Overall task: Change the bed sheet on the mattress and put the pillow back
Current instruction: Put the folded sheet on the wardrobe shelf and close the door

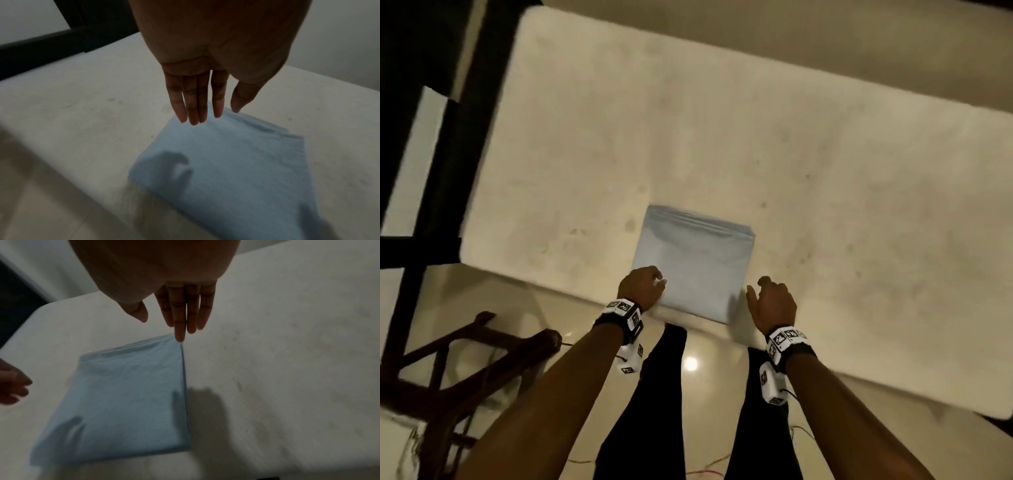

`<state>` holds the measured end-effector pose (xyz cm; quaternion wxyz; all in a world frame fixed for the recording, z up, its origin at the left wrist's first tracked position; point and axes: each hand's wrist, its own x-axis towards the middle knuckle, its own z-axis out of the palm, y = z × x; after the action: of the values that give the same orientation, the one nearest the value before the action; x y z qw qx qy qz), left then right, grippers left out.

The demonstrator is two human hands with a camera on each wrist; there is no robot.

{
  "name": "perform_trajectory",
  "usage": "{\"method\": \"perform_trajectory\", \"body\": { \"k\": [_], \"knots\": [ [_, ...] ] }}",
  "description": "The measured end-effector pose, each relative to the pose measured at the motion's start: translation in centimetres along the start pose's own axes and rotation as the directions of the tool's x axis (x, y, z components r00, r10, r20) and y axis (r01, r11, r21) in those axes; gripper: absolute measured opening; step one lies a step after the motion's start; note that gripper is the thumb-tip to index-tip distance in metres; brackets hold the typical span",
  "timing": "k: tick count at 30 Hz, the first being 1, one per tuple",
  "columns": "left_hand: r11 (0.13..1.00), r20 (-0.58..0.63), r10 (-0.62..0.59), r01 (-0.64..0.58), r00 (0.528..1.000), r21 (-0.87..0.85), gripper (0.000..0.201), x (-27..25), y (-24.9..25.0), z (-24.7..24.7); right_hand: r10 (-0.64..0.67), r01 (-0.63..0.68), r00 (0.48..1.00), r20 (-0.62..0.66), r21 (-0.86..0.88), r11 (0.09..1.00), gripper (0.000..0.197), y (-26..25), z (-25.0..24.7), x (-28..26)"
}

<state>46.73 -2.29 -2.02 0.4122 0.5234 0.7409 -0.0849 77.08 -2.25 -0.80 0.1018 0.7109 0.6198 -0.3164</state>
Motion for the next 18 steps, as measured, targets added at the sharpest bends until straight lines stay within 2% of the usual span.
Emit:
{"method": "perform_trajectory", "body": {
  "k": [2,5,7,9,11,15,18],
  "knots": [
    [0.999,-0.031,0.034,-0.034,0.999,0.011,0.028,3.8,-2.0,0.9,0.084,-0.083,0.996,-0.011,0.063,0.995,0.041,-0.5,2.7,2.4],
    [0.998,-0.063,0.050,-0.048,0.997,0.029,0.042,8.4,-4.9,2.5,0.127,-0.125,0.992,-0.017,0.099,0.987,0.045,-0.8,7.6,5.5],
    [1.000,-0.077,0.000,0.002,0.997,0.019,0.060,10.6,-6.8,3.8,0.147,-0.146,0.989,-0.002,0.121,0.982,0.046,-1.3,10.7,7.0],
    [0.998,-0.067,-0.063,0.061,0.996,-0.034,0.088,12.2,-8.4,5.1,0.190,-0.184,0.982,-0.014,0.179,0.966,0.044,-1.7,13.4,8.4],
    [0.989,-0.062,-0.111,0.104,0.992,-0.102,0.101,13.5,-10.1,6.6,0.265,-0.241,0.962,-0.064,0.253,0.937,0.043,-2.0,15.6,9.3],
    [0.982,-0.200,-0.103,0.067,0.974,-0.176,0.089,15.0,-12.0,7.8,0.402,-0.317,0.895,-0.194,0.355,0.879,0.047,-2.1,18.0,9.9],
    [0.944,-0.236,-0.168,0.086,0.957,-0.320,0.082,16.2,-11.9,7.4,0.480,-0.361,0.854,-0.199,0.437,0.824,0.054,-2.3,18.1,10.1]
  ]
}}
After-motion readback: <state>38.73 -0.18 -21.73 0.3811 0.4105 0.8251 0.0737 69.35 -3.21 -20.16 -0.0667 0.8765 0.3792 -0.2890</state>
